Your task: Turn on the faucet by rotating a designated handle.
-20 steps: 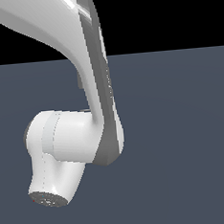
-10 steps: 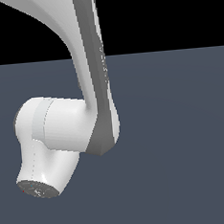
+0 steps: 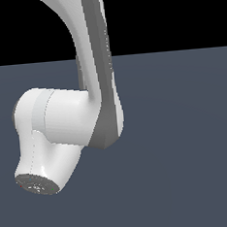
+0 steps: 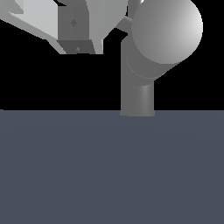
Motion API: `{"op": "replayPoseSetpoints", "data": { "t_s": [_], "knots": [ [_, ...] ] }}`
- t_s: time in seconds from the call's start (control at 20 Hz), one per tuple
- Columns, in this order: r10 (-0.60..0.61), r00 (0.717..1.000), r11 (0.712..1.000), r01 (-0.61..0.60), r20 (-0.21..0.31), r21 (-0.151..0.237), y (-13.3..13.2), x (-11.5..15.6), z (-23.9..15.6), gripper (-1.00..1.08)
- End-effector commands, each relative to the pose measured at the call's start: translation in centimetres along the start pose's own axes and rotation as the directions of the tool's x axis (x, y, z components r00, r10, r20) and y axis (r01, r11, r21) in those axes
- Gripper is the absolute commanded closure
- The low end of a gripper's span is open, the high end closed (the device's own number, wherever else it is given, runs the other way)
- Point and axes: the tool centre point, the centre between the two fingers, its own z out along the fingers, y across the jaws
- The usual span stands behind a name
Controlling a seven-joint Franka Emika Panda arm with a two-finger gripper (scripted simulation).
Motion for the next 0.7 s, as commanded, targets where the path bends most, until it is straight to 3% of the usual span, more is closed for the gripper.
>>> {"op": "replayPoseSetpoints", "data": {
  "t_s": [0.0,0.25,0.3,0.35,0.65],
  "knots": [
    [0.002,1.000,1.000,-0.002,0.019,0.005,-0.5,-2.0,0.0,1.08],
    [0.003,1.000,1.000,-0.003,0.023,0.003,-1.1,-3.9,0.0,1.08],
    [0.003,1.000,1.000,-0.003,0.023,0.003,-1.1,-3.9,0.0,1.08],
    [-0.003,1.000,1.000,0.003,-0.014,0.007,-1.3,-1.5,-0.1,1.08],
    [0.000,1.000,1.000,0.000,0.003,0.005,-3.3,-3.4,-0.1,1.08]
  ]
}}
